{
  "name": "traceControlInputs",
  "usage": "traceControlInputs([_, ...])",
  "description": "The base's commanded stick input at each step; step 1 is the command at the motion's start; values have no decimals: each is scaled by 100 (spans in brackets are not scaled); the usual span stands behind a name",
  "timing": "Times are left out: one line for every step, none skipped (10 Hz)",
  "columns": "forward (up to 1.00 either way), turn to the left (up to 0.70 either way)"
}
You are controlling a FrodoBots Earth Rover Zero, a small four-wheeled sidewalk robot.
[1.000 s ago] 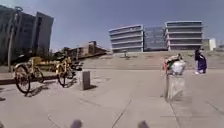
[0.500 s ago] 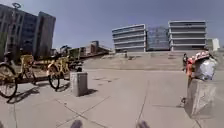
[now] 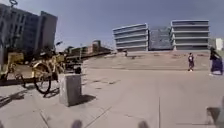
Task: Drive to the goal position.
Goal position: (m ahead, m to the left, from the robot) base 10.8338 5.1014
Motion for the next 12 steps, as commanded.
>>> traceControlInputs([100,7])
traceControlInputs([100,7])
traceControlInputs([100,6])
traceControlInputs([100,6])
traceControlInputs([100,6])
traceControlInputs([100,6])
traceControlInputs([100,6])
traceControlInputs([100,7])
traceControlInputs([100,7])
traceControlInputs([100,6])
traceControlInputs([100,6])
traceControlInputs([100,7])
